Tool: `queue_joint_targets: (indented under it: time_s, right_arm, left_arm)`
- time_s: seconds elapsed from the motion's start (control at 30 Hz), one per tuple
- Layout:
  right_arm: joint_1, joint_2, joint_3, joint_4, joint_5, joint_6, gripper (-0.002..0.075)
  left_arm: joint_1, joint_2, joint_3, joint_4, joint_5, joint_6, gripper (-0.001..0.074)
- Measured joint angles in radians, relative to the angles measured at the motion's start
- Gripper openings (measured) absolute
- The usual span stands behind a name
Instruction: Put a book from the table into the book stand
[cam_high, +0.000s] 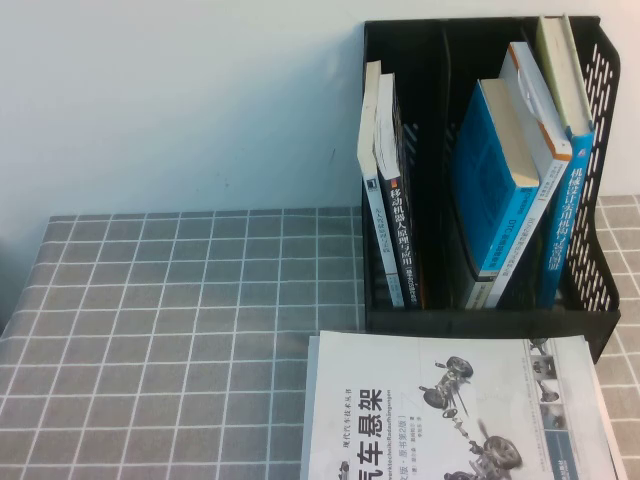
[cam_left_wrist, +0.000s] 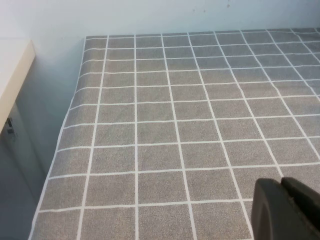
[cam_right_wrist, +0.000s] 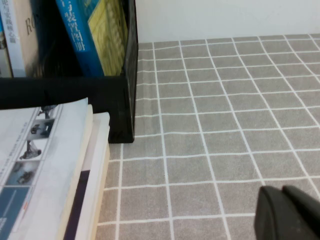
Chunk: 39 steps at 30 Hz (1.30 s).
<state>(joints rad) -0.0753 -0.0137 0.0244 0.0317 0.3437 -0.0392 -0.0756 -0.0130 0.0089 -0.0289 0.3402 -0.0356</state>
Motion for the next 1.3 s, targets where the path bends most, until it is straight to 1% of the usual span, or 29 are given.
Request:
queue_joint_targets:
  time_s: [0.7,1.1,1.2,1.3]
  right_arm:
    - [0.0,0.0,0.0,0.0,0.0,0.0,-0.0003]
    - [0.0,0.0,0.0,0.0,-0.005,0.002,-0.0003]
    - [0.0,0.0,0.005,0.002,-0.059,0.003,-0.0003]
    - [0.0,0.0,0.004,0.004,-0.211,0.003,-0.0003]
  left_arm:
    - [0.0,0.0,0.0,0.0,0.0,0.0,-0.0003]
    - [0.0,0.0,0.009,0.0,-0.049,0.0,-0.0003]
    - [0.0,0.0,0.01,0.0,-0.071,0.0,-0.0003]
    - [0.0,0.0,0.013,0.0,-0.181,0.0,-0.0003]
